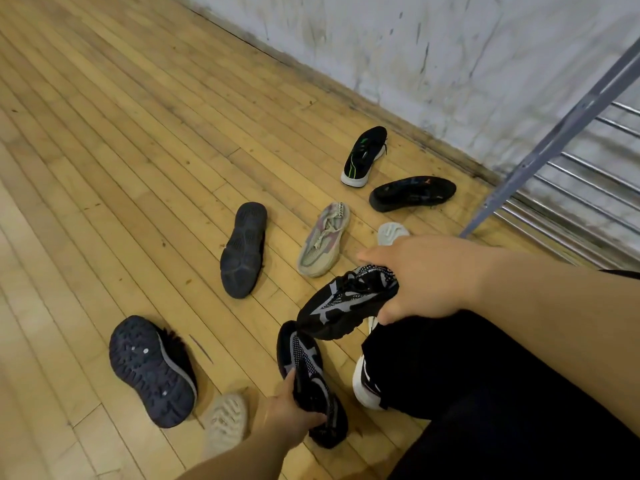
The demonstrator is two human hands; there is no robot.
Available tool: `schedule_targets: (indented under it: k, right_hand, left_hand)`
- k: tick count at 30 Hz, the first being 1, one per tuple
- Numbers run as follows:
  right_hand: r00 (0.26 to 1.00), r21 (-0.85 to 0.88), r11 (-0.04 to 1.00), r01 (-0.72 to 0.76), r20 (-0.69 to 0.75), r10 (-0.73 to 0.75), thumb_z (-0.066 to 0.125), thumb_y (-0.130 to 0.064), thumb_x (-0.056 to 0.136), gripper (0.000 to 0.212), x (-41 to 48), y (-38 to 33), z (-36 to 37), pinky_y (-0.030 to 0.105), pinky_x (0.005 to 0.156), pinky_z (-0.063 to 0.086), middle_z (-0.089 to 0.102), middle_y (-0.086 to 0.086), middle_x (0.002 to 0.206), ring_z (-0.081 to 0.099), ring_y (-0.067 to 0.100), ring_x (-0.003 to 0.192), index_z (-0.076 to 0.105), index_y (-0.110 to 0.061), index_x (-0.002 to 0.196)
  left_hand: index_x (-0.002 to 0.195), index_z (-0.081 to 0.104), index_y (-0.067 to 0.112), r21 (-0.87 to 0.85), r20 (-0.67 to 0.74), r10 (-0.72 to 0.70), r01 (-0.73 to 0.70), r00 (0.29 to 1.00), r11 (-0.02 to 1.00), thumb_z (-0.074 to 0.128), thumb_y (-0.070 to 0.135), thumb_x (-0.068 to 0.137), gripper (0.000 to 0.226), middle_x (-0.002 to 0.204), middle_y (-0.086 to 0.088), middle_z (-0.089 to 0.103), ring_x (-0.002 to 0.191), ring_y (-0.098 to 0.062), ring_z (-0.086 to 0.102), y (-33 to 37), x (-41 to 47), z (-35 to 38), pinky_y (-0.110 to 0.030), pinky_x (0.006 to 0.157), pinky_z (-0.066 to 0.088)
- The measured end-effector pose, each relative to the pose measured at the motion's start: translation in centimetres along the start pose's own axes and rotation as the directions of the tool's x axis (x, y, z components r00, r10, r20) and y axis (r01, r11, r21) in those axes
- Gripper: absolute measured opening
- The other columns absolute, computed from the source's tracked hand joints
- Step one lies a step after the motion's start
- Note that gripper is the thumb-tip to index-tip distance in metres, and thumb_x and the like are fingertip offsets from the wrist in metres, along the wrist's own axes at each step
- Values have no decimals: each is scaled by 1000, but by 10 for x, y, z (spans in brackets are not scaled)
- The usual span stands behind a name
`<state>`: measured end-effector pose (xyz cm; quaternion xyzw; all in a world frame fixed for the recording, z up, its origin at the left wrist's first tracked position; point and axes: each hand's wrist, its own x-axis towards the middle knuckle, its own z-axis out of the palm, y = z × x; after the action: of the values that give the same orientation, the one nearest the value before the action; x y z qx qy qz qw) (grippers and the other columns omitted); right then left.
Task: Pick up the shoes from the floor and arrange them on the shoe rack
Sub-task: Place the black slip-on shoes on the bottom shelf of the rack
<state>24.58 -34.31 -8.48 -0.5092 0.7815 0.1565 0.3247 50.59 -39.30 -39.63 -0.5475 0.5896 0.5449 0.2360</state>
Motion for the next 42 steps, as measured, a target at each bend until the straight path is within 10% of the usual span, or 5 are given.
schedule_targets:
  k: [5,12,27,34,42]
  right_hand:
    - [1000,38,999,27,9,-28,73,-62,82,99,1,-3,-1,43,110,45,46,-6,156,45,22,141,18,-43,161]
    - [1000,43,999,24,9,-24,73,-63,82,100,-2,-1,-2,43,110,46,44,-6,158,43,22,142,16,-45,161]
    - [998,7,1000,-22,51,21,73,-62,83,101,-7,2,1,44,110,45,39,-4,162,42,26,144,13,-43,162]
    - [997,26,999,-32,75,30,73,-62,83,103,-3,3,0,44,112,44,35,-4,164,40,27,145,11,-43,162]
    - [995,25,998,-53,84,50,72,-63,84,103,3,3,-5,44,112,44,35,-3,165,42,28,145,10,-42,163]
  left_hand:
    - [158,30,28,31,-94,113,-111,989,993,57,10,95,71,139,-2,61,118,-22,62,-1,0,13,-23,87,54]
    - [141,50,26,-49,-214,86,-99,973,994,56,4,95,51,89,-5,72,53,-17,61,4,11,0,-26,42,48]
    - [137,48,26,-124,-295,71,-111,953,986,58,21,101,38,105,-2,69,59,-21,63,4,25,3,-24,41,44]
    - [146,48,32,-112,-290,138,-177,947,978,58,18,102,48,136,-8,63,102,-26,68,12,35,-2,-23,54,53]
    - [130,52,27,-209,-246,119,-173,962,963,64,13,100,35,116,-1,68,82,-15,67,37,39,-2,-23,51,50]
